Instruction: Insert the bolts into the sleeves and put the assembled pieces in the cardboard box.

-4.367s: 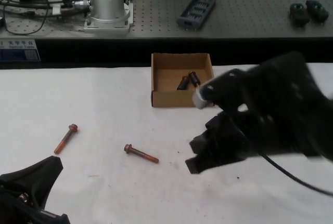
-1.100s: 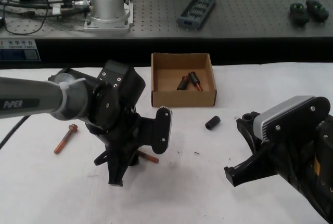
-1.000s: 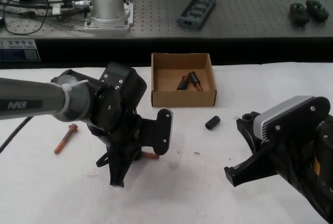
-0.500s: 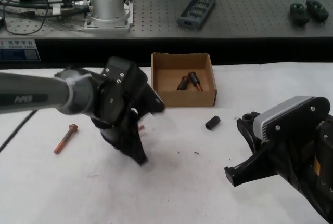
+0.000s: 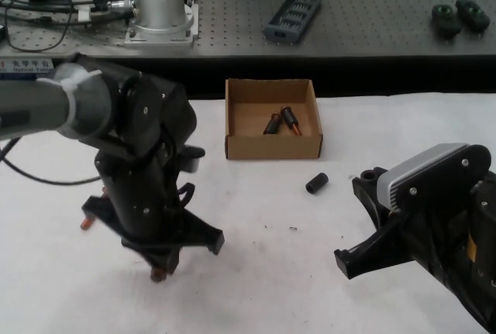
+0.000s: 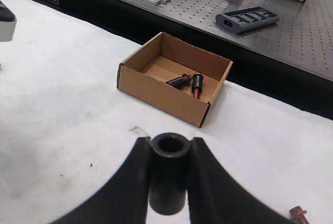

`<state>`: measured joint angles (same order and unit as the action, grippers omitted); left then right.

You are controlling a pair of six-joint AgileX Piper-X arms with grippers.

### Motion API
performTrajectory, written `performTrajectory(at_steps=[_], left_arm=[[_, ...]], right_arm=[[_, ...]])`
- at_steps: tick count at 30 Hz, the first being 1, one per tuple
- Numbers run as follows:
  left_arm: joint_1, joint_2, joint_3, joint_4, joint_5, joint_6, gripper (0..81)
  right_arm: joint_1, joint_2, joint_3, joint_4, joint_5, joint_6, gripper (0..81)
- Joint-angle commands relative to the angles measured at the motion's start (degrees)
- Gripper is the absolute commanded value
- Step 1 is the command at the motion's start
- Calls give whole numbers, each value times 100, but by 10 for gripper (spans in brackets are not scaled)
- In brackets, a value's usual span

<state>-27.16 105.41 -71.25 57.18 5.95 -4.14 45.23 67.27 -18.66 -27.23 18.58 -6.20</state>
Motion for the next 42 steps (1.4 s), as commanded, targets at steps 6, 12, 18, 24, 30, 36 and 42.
performTrajectory(at_steps=[6,12,18,24,30,36,42], left_arm=[[-269,-200,479,8,-10,-1005,6],[-302,-200,605,-172,-51,-807,41],[-302,-289,595,-174,125,-110,403],[-302,-668,586,-3,186,1423,410],[-302,-1310,596,250,-1256,4389,295],[-302,-1590,715,381,-1543,7429,297],[-362,-1590,1004,291,-784,10301,367]], right_arm=[[10,-73,55,-58,17,-27,71],[10,-73,52,-58,17,-27,71],[10,-73,52,-102,17,-27,71],[10,-73,52,-102,17,-27,71],[10,-73,52,-102,17,-27,71],[10,-73,52,-100,17,-106,71],[10,-73,52,-100,17,-156,71]])
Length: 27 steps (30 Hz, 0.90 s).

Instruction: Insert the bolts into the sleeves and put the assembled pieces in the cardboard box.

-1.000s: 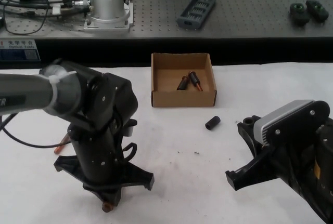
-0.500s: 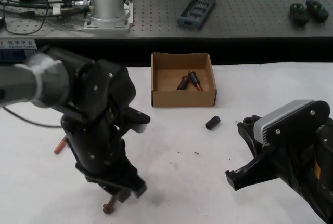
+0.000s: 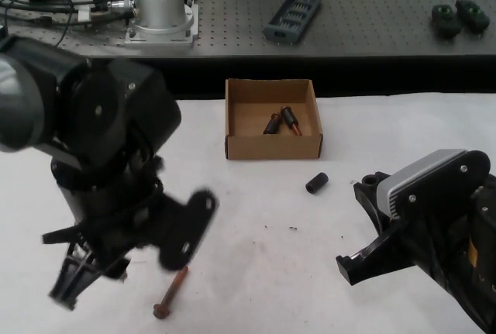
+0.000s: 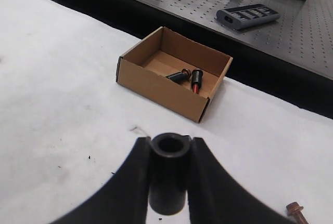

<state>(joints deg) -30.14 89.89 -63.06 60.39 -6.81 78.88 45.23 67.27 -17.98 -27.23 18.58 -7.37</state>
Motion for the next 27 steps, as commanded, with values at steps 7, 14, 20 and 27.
performTrajectory(at_steps=[7,14,20,27], left_arm=[[-112,-38,506,-824,993,2677,543],[-141,-38,789,-1385,903,3849,466],[-141,-38,1111,-1942,614,4912,468],[-141,69,1407,-2675,1005,5296,468]], right_arm=[[-9,-73,-16,-142,17,-39,71],[-9,-73,-16,-142,17,-39,71],[-9,-73,-16,-140,28,-39,71],[-9,-73,-16,-129,238,-39,71]])
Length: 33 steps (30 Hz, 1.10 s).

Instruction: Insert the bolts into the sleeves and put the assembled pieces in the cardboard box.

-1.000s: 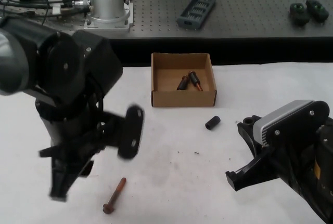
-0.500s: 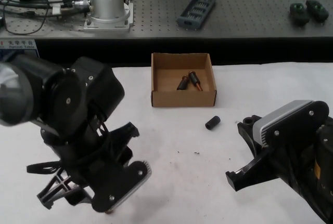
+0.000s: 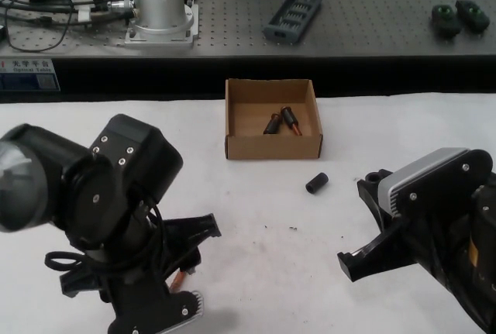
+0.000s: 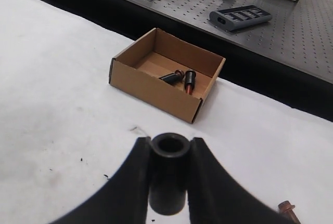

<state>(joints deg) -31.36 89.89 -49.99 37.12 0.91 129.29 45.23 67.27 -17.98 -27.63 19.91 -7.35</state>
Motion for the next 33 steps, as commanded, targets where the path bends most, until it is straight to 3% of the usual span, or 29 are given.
performTrajectory(at_steps=[1,7,12,22,29,31,33], left_arm=[[-19,128,98,-346,255,274,468],[-19,527,98,-454,283,273,468],[-19,690,98,-567,283,273,458],[-19,694,147,-707,283,-139,178],[-19,746,146,-357,467,-1555,78],[-19,746,146,-391,467,-2507,16],[-19,731,146,-589,455,-3967,6]], right_arm=[[-9,-73,-16,-89,120,-89,71],[-9,-88,-16,-163,766,-223,71],[-9,-178,-16,-190,878,-223,71],[-9,-364,-11,-17,917,-223,71],[-9,-371,-11,-17,917,-223,71],[-9,-366,-11,-5,917,-223,71],[-9,-366,-11,4,917,-223,71]])
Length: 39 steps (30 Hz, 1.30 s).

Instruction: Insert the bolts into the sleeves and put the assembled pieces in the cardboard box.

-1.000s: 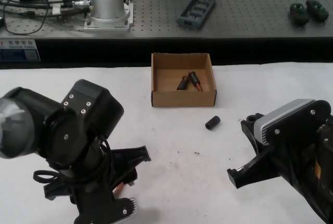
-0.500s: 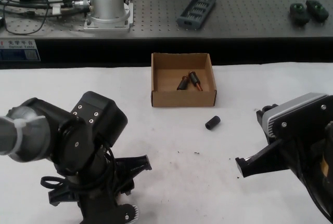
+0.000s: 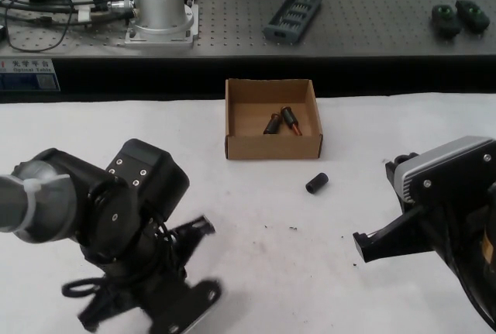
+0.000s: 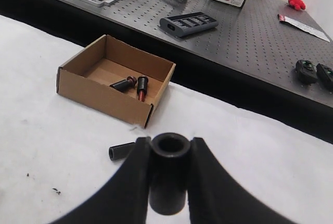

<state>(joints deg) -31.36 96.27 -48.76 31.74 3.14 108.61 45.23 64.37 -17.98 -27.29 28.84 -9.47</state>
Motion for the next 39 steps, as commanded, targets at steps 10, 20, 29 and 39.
performTrajectory(at_steps=[10,20,29,39], left_arm=[[-19,93,-56,-1031,-920,-7975,6],[-19,53,-55,-389,-380,-11002,6],[89,64,-55,1014,206,-11071,6],[439,64,-55,1173,-314,-10937,6]], right_arm=[[-9,-77,-11,-8,23,-10,71],[-9,-77,-11,37,23,1,71],[-9,-77,-11,127,23,1,71],[-9,-77,-11,148,23,1,71]])
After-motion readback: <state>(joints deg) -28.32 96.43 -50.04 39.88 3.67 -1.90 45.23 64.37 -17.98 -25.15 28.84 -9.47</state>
